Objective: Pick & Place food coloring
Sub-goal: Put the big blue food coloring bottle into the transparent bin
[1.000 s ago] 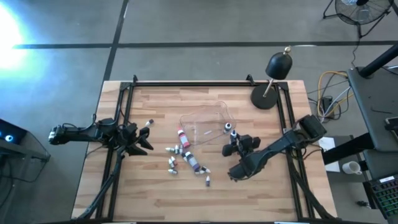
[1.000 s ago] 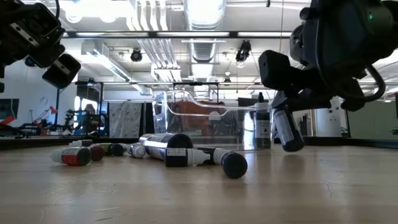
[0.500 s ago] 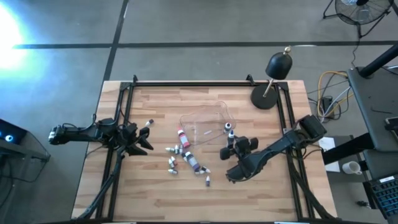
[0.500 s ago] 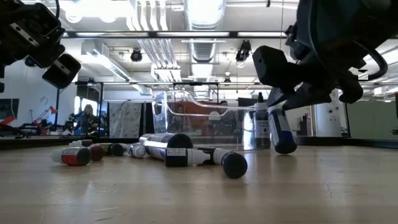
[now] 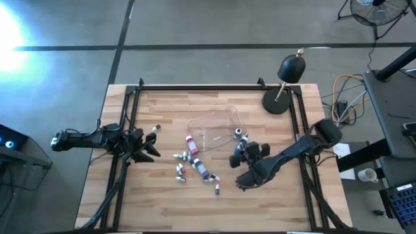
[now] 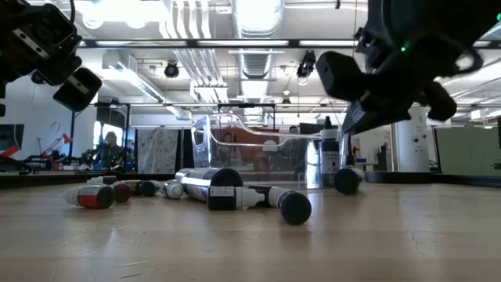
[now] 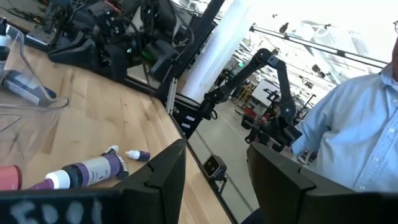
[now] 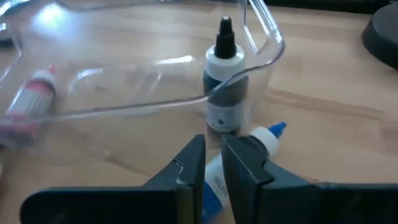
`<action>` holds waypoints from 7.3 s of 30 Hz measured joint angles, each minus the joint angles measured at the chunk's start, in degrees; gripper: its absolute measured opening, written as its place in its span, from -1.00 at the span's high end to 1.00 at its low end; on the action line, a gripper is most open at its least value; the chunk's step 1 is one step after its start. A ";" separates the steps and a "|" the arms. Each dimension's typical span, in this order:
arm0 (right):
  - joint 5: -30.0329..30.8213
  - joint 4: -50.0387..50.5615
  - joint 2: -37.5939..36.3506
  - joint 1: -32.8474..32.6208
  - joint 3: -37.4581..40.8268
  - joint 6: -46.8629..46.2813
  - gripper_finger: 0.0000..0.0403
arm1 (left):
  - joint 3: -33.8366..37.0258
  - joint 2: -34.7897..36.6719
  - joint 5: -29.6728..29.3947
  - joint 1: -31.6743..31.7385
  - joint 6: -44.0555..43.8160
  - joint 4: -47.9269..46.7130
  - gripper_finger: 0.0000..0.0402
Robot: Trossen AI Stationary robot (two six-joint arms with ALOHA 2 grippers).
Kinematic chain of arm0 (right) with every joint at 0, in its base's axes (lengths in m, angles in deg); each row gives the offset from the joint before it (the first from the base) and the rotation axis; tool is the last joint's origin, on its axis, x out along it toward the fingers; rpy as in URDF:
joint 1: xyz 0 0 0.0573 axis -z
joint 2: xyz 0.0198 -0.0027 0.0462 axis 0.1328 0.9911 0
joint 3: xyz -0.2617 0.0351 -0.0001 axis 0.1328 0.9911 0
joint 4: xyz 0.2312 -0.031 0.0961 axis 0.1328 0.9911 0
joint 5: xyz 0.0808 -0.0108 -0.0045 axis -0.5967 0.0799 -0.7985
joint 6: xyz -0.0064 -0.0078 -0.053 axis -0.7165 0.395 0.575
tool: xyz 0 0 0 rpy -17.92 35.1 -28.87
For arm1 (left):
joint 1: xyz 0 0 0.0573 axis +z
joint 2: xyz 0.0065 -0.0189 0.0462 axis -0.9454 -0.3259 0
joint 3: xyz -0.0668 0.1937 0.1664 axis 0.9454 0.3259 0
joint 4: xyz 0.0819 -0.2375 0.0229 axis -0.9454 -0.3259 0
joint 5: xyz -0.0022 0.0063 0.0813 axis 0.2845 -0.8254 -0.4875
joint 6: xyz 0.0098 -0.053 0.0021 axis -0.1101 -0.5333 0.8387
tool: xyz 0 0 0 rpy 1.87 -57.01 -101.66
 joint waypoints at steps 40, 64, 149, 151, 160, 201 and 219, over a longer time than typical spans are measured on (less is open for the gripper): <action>-35.14 -26.07 -12.21 21.26 18.39 3.06 -0.07 | 0.00 0.01 0.01 0.00 0.01 0.00 0.27; -53.00 -18.93 -14.34 12.67 17.20 1.45 -0.07 | 0.00 -0.02 0.01 0.01 0.00 0.00 0.27; 10.34 12.97 -8.54 4.89 9.48 -4.53 0.47 | 0.00 0.01 0.01 -0.02 -0.01 0.00 0.27; 11.67 12.98 -6.83 5.61 10.39 -7.84 0.46 | 0.00 0.00 0.00 0.01 0.01 0.00 0.27; 10.48 12.98 -0.52 6.88 15.82 -26.57 0.46 | 0.00 -0.01 0.00 -0.01 0.00 0.00 0.27; -3.44 13.75 -19.70 7.24 12.44 -16.43 -0.12 | 0.00 0.01 0.00 -0.02 0.00 0.00 0.27; -40.80 5.11 -34.91 29.89 12.44 10.31 -0.29 | 0.00 0.01 0.01 0.01 -0.01 0.00 0.27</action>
